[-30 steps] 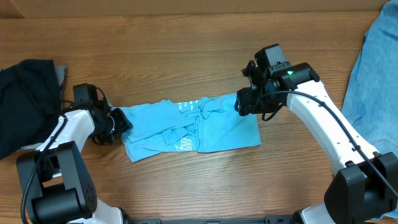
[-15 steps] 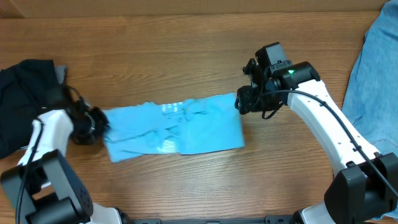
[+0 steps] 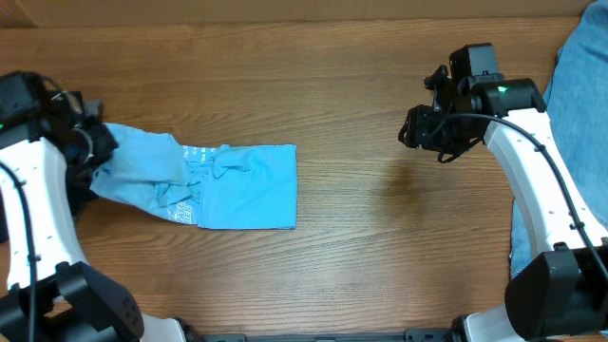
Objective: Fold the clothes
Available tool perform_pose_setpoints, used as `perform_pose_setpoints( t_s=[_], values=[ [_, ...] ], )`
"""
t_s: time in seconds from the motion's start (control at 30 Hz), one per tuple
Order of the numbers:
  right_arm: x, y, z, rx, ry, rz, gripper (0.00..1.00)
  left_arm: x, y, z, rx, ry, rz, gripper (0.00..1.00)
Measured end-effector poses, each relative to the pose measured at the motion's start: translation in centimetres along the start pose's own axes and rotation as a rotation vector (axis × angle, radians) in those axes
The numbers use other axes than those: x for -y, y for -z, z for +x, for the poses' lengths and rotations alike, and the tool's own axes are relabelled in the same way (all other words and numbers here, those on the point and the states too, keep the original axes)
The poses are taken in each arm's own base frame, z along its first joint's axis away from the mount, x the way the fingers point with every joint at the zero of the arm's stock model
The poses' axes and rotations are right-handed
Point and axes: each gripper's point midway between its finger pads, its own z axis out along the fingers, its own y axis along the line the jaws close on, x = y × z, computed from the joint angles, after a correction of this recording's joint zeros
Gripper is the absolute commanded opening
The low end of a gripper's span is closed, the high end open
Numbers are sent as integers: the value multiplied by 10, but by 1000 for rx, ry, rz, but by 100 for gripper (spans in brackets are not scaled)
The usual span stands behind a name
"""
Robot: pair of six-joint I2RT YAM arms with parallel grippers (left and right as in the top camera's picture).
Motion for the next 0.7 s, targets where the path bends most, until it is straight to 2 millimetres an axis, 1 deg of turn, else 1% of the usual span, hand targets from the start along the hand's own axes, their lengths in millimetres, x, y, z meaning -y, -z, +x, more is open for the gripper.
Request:
perform_pose_setpoints(
  t_s=[0.03, 0.1, 0.13, 0.2, 0.3, 0.37, 0.43, 0.63, 0.7],
  values=[
    [0, 0, 0, -1, 0, -1, 53, 11, 0, 3, -9, -28, 6, 4],
    [0, 0, 2, -8, -2, 1, 53, 48, -1, 17, -31, -127, 35, 4],
    [0, 0, 3, -10, -3, 1, 53, 66, -2, 25, -43, -177, 47, 4],
    [1, 0, 4, -16, -5, 2, 53, 108, -3, 48, -59, -309, 57, 5],
    [1, 0, 5, -19, -6, 3, 52, 148, -3, 77, -59, -433, 51, 4],
    [1, 0, 7, -27, -8, 5, 52, 169, -3, 94, -66, -487, 61, 4],
    [2, 0, 9, -35, -10, 6, 53, 190, -10, 115, -92, -529, 72, 4],
    [3, 0, 14, -58, -17, 11, 53, 210, -37, 149, -166, -522, 32, 4],
    [3, 1, 16, -62, -18, 12, 53, 212, -41, 154, -179, -508, 24, 4]
  ],
)
